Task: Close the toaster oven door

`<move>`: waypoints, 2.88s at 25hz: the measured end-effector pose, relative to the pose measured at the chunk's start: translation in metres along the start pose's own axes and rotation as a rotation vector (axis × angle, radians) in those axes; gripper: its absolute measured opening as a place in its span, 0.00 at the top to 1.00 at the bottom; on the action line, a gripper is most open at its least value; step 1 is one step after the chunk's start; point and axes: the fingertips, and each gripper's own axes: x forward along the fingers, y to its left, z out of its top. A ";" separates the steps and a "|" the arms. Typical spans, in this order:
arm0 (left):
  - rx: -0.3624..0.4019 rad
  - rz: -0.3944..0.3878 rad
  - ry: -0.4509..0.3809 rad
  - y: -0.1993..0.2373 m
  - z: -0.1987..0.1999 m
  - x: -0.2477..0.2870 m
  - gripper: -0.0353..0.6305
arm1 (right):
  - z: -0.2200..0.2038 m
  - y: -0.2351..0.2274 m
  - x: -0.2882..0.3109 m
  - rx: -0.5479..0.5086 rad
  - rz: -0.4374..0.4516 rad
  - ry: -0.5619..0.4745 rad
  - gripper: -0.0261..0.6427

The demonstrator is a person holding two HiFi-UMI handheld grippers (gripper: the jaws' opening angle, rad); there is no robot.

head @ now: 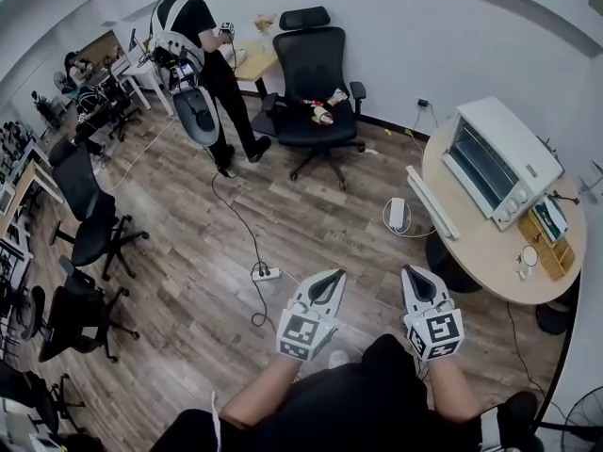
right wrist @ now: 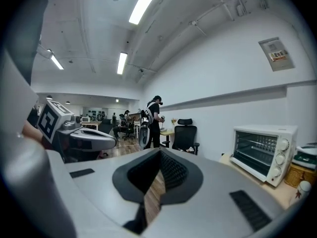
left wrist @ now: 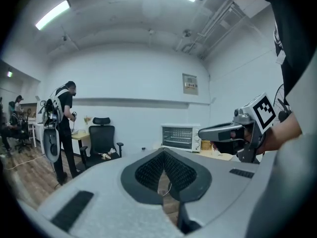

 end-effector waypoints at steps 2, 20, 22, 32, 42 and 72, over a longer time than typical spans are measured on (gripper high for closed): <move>-0.002 -0.006 0.009 0.005 -0.001 0.005 0.94 | -0.002 -0.003 0.008 0.014 -0.009 -0.003 0.97; 0.032 -0.041 0.047 0.049 0.018 0.182 0.94 | 0.030 -0.173 0.107 0.000 -0.057 -0.072 0.97; 0.029 -0.047 0.045 0.053 0.022 0.207 0.94 | 0.032 -0.189 0.120 -0.012 -0.045 -0.068 0.97; 0.022 -0.063 0.081 0.061 0.027 0.296 0.94 | 0.027 -0.250 0.162 -0.012 0.007 -0.039 0.97; 0.103 -0.160 0.122 0.067 0.015 0.347 0.94 | 0.011 -0.292 0.171 -0.020 -0.080 -0.001 0.97; 0.217 -0.799 0.193 0.115 0.002 0.516 0.94 | 0.037 -0.373 0.235 0.064 -0.683 0.063 0.97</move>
